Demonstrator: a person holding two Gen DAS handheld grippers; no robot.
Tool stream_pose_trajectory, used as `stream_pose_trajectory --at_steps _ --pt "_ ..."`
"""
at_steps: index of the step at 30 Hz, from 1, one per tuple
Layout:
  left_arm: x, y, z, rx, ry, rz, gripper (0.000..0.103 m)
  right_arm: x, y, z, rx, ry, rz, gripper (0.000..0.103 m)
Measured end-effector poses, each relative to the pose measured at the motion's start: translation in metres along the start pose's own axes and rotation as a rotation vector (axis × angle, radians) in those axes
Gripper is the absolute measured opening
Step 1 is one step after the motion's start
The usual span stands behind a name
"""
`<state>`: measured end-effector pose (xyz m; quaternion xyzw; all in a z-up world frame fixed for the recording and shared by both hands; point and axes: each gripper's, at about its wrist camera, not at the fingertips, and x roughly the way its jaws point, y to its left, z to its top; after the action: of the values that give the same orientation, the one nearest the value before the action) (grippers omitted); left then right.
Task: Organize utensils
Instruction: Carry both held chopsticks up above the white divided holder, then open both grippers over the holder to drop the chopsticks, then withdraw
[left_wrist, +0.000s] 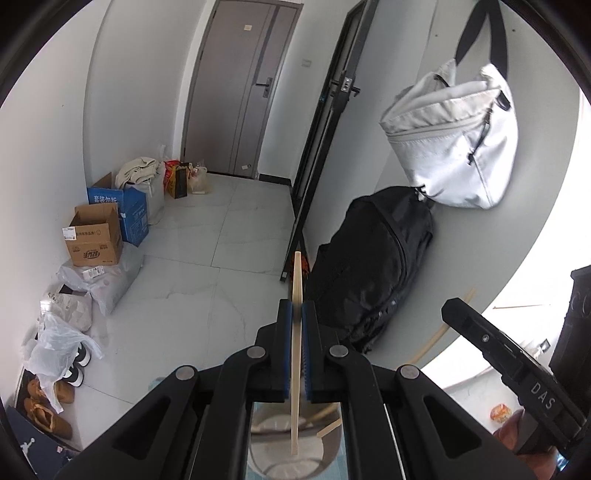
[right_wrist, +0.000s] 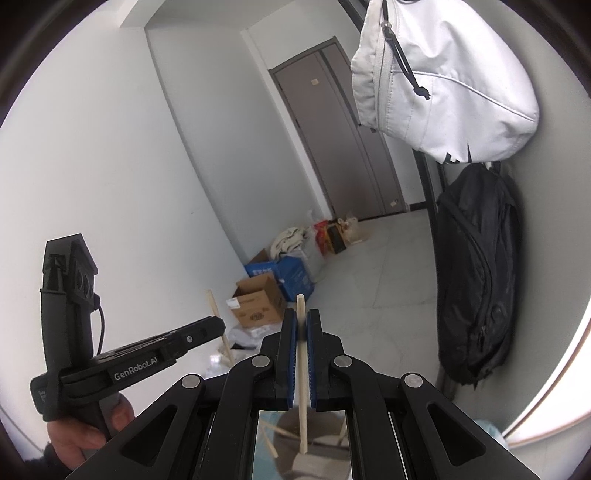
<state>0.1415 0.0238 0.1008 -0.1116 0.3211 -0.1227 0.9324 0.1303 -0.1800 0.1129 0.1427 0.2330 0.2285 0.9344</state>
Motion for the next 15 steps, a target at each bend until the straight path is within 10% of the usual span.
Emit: stream_pose_trajectory --at_steps 15 --pt "0.038 0.016 -0.014 -0.041 -0.026 0.012 0.001 0.050 -0.011 -0.020 -0.053 0.066 -0.034 0.005"
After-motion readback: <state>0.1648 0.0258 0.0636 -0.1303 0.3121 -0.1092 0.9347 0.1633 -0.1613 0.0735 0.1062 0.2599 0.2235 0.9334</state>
